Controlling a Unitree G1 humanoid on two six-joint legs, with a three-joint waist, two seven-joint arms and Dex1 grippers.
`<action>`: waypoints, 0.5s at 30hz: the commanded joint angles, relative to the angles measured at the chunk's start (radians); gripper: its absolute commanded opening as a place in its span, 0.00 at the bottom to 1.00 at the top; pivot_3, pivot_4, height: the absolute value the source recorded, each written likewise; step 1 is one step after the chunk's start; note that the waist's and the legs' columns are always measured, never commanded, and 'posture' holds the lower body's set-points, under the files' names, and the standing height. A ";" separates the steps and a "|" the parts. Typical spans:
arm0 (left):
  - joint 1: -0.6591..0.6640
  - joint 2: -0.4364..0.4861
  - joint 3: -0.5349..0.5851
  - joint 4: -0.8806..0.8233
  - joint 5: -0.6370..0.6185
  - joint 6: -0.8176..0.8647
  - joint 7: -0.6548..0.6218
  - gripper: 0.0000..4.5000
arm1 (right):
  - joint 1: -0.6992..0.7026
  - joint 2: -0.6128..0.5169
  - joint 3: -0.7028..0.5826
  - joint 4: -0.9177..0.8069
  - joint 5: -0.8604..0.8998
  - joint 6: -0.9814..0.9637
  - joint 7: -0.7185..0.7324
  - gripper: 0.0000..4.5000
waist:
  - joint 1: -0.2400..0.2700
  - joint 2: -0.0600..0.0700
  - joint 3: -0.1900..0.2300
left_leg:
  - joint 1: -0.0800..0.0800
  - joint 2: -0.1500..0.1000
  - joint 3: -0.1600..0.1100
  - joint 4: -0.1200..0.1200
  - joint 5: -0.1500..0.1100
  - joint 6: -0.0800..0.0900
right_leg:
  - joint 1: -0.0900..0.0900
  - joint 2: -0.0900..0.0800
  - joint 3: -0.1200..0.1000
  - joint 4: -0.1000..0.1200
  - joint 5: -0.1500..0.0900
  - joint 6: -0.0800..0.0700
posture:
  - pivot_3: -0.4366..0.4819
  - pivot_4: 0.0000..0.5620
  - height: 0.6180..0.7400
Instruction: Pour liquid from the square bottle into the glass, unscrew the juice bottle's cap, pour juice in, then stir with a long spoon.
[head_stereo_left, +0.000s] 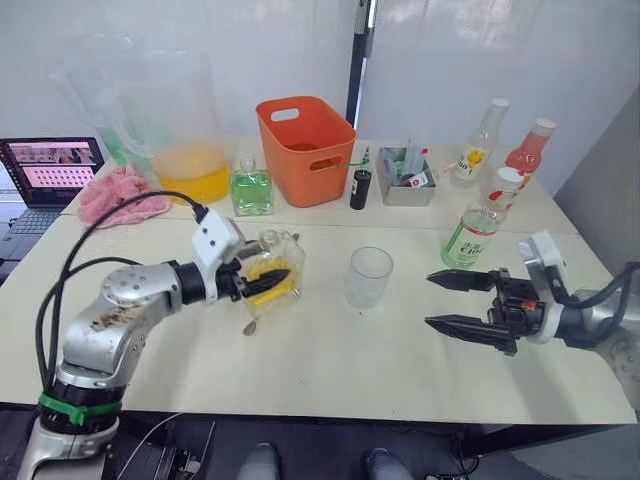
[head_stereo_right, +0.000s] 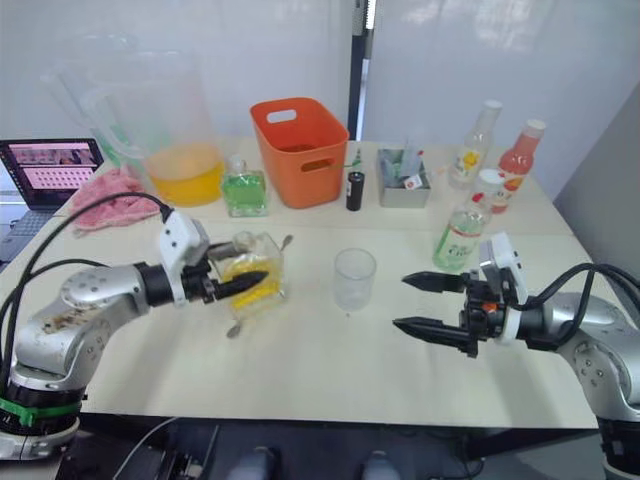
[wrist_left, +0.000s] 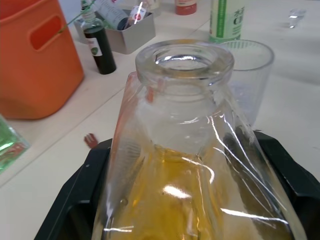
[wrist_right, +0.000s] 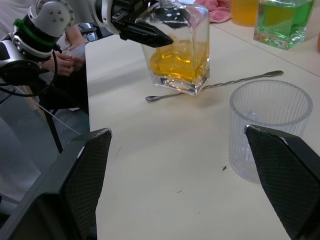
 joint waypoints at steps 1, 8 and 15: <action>-0.085 0.012 0.013 0.028 0.029 -0.025 0.026 0.63 | -0.018 0.010 -0.016 -0.014 0.005 -0.018 -0.012 1.00 | 0.000 0.000 0.000 | 0.000 0.000 0.000 0.000 0.000 0.000 | 0.000 0.000 0.000 0.000 0.000 0.000 | 0.48 0.27 1.00; -0.279 -0.039 -0.062 0.216 0.143 -0.108 0.072 0.63 | 0.029 0.041 -0.049 -0.065 0.016 -0.018 -0.065 1.00 | 0.004 -0.002 0.001 | -0.001 0.000 -0.002 0.001 0.000 0.000 | 0.000 0.002 -0.001 0.001 0.000 0.000 | 0.48 0.27 1.00; -0.423 -0.097 -0.140 0.396 0.244 -0.326 0.032 0.63 | 0.107 0.065 -0.103 -0.133 0.033 -0.019 -0.124 1.00 | 0.010 -0.002 0.001 | -0.002 0.000 -0.003 0.000 0.000 0.000 | -0.001 0.002 -0.001 0.000 0.001 0.000 | 0.48 0.27 1.00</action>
